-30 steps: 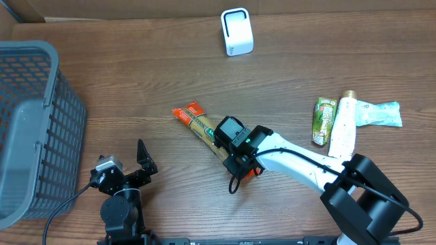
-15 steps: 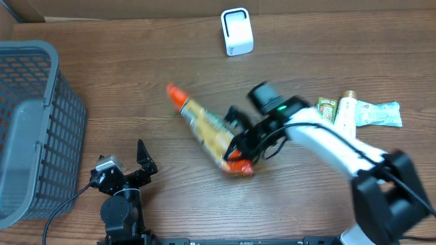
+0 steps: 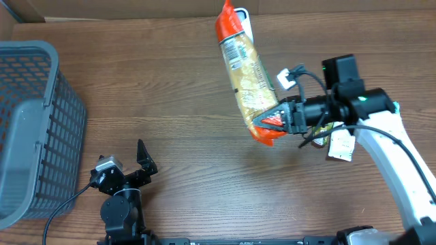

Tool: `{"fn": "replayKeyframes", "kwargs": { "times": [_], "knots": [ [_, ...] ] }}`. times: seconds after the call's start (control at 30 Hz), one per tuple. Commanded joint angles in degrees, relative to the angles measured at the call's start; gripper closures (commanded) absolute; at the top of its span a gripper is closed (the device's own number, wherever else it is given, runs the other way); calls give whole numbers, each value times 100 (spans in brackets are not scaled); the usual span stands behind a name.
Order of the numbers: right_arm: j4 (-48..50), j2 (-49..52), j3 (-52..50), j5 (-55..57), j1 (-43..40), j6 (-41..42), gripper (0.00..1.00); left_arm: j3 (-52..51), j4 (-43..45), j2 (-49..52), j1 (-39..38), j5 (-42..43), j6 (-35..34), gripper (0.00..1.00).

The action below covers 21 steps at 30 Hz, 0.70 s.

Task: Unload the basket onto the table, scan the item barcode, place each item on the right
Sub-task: 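Hold the spaghetti pack barcode up in front of the white scanner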

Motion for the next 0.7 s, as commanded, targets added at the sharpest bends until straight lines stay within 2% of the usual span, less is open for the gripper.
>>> {"fn": "replayKeyframes", "kwargs": {
  "times": [0.0, 0.1, 0.23, 0.27, 0.3, 0.47, 0.57, 0.67],
  "knots": [
    [122, -592, 343, -894, -210, 103, 96, -7, 0, -59, -35, -81, 94, 0],
    [144, -715, 343, -726, -319, 525, 96, -7, 0, -59, -35, -81, 94, 0],
    [323, -723, 404, 881, -236, 1480, 97, -7, 0, -59, -35, -81, 94, 0],
    [339, -721, 468, 1458, -160, 1692, 97, -7, 0, -59, -35, -83, 94, 0],
    [313, -715, 671, 2780, 83, 1952, 97, -7, 0, -59, -35, -81, 94, 0],
    [162, -415, 1460, 6500, 1091, 2103, 97, -7, 0, -59, -35, -83, 94, 0],
    [181, 166, 1908, 8618, 1639, 1709, 97, -7, 0, -59, -35, -83, 94, 0],
    [713, 798, 1996, 9941, 1875, 1014, 97, -7, 0, -59, -35, -83, 94, 0]
  ]
}}
